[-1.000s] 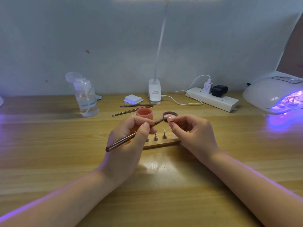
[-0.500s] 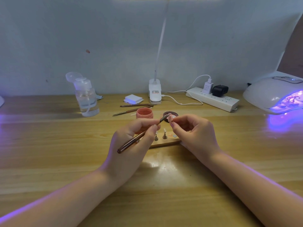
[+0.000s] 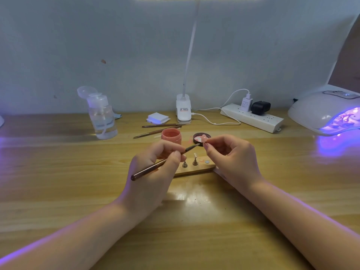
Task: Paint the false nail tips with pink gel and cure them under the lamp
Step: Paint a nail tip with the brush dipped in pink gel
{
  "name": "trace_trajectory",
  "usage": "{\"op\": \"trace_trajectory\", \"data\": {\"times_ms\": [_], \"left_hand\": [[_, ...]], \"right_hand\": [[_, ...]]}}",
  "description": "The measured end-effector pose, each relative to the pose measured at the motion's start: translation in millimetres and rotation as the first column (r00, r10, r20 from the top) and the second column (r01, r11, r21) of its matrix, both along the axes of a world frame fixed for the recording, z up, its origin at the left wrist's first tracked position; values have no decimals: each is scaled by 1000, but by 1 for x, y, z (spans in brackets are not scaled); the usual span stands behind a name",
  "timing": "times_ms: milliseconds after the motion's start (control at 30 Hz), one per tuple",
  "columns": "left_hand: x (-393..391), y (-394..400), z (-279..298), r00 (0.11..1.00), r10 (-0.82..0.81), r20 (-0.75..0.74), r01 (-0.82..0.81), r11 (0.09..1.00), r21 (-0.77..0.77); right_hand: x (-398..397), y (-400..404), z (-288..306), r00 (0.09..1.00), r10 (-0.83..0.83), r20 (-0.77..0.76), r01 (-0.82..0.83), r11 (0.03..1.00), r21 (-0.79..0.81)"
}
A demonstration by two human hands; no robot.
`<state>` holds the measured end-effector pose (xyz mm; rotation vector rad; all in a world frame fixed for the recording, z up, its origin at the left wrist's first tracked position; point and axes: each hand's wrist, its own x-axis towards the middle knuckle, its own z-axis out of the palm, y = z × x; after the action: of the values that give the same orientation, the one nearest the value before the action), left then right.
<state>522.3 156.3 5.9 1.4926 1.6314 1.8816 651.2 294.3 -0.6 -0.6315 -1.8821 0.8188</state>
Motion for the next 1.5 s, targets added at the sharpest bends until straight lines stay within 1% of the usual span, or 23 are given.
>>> {"op": "trace_trajectory", "data": {"times_ms": [167,267,400,467,533,600,733,833,900,1033,1133,1200,1333,1433,1500], "left_hand": [[3,-1,2,998,-67,-5,67,998,20],[2,-1,1,998,-44,-34,44,999,-17],[-1,0,1,1000,-2,-18,2,1000,15],[-1,0,2,999,-48,4,48,998,38],[0,0,2,997,-80,-8,81,996,33],[0,0,1,998,-61,-33,61,998,10],[-3,1,0,1000,6,-16,-6,1000,23],[-1,1,0,999,-30,-15,31,999,41],[-1,2,-1,998,-49,-31,50,998,27],[-4,2,-4,999,26,-46,-26,1000,-1],[-4,2,-2,1000,-6,-26,6,1000,19],[-2,3,-2,998,-23,-50,23,1000,6],[-3,3,-4,995,63,-83,-64,998,-15],[-2,1,-2,998,27,-51,-25,999,28],[0,1,-1,998,-10,-58,12,999,30]], "right_hand": [[-1,-2,0,1000,18,6,-19,999,35],[0,-1,-1,1000,5,11,-6,999,54],[0,-1,-1,1000,-2,8,1,999,44],[0,-2,0,1000,7,8,-8,998,57],[0,-4,1,1000,18,18,-20,996,86],[0,-5,2,1000,23,20,-25,995,94],[-1,-5,1,1000,10,22,-12,995,96],[0,-6,2,1000,24,15,-26,993,112],[0,-6,2,999,29,20,-31,992,125],[0,-6,2,1000,16,21,-19,991,131],[0,-6,2,999,22,23,-25,991,133],[0,-6,2,999,26,29,-30,990,139],[0,-6,2,999,25,23,-28,990,138],[0,-6,2,999,29,28,-33,990,134],[0,-6,2,999,29,27,-32,991,127]]}}
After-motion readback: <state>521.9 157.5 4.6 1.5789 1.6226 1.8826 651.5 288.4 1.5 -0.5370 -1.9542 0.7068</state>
